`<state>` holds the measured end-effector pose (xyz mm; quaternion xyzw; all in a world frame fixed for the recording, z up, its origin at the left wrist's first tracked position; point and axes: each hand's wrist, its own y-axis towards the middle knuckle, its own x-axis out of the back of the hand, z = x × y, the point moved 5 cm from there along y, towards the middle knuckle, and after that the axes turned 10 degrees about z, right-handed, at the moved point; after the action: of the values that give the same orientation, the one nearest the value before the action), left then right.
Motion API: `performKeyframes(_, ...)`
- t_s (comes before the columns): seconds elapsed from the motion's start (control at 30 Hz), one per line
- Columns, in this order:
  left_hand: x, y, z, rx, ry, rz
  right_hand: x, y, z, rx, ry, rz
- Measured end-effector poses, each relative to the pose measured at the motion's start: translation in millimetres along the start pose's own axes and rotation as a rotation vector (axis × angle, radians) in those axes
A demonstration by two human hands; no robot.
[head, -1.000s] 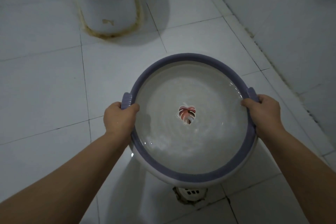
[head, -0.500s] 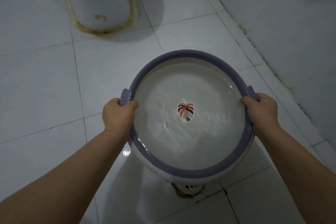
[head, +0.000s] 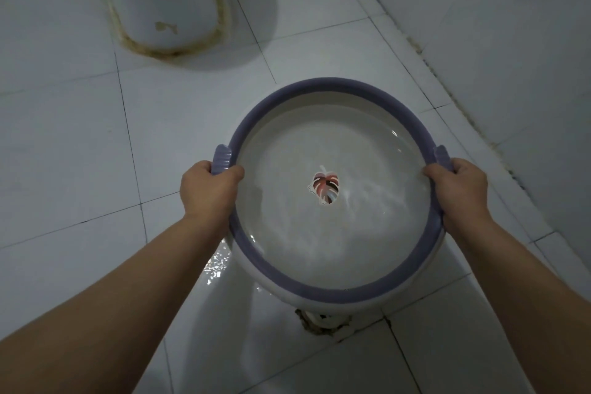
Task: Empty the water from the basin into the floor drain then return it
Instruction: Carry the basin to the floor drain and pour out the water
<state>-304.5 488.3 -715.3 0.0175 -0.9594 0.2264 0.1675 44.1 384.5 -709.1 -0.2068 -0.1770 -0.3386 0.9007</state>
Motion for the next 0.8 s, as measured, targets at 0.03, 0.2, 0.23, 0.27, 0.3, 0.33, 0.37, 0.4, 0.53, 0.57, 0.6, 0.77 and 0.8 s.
performKeyframes(0.03, -0.4, -0.9, -0.1, 0.001, 0.004, 0.002, 0.9, -1.1, -0.4, 0.002, 0.006, 0.001)
performKeyframes(0.2, -2.8, -1.5, -2.9, -0.012, -0.008, 0.012, 4.5, -2.4, -2.7, 0.0, 0.021, -0.01)
performKeyframes(0.23, -3.0, -1.4, -3.4, -0.014, -0.011, 0.013, 4.6, -2.3, -2.7, -0.003, 0.023, -0.011)
performKeyframes(0.27, -3.2, -1.4, -3.7, -0.015, -0.015, 0.014, 4.5, -2.0, -2.6, -0.003, 0.022, -0.011)
performKeyframes(0.3, -3.5, -1.4, -3.7, -0.013, -0.02, 0.017, 4.9, -1.8, -2.6, -0.002, 0.022, -0.013)
performKeyframes(0.33, -3.8, -1.6, -3.5, -0.01, -0.024, 0.02, 5.0, -1.5, -2.3, 0.0, 0.022, -0.016)
performKeyframes(0.37, -4.1, -1.6, -3.4, -0.008, -0.026, 0.024, 5.2, -1.1, -2.0, 0.002, 0.022, -0.019)
performKeyframes(0.4, -4.1, -1.8, -3.5, -0.007, -0.029, 0.026, 5.4, -1.1, -1.8, 0.004, 0.021, -0.02)
performKeyframes(0.53, -4.1, -1.2, -5.0, -0.012, -0.026, 0.02, 7.1, -0.1, -0.4, 0.02, 0.022, -0.024)
performKeyframes(0.57, -4.5, -1.5, -5.5, -0.012, -0.026, 0.022, 7.1, 0.1, -0.1, 0.02, 0.024, -0.022)
performKeyframes(0.6, -4.8, -1.5, -6.0, -0.013, -0.029, 0.021, 7.0, 0.4, 0.7, 0.021, 0.023, -0.02)
performKeyframes(0.77, -4.6, -1.1, -5.8, -0.02, -0.035, 0.021, 5.9, 0.6, -0.8, 0.013, 0.028, -0.016)
performKeyframes(0.8, -5.2, -1.1, -5.5, -0.02, -0.041, 0.024, 6.2, 0.7, -1.0, 0.014, 0.03, -0.02)
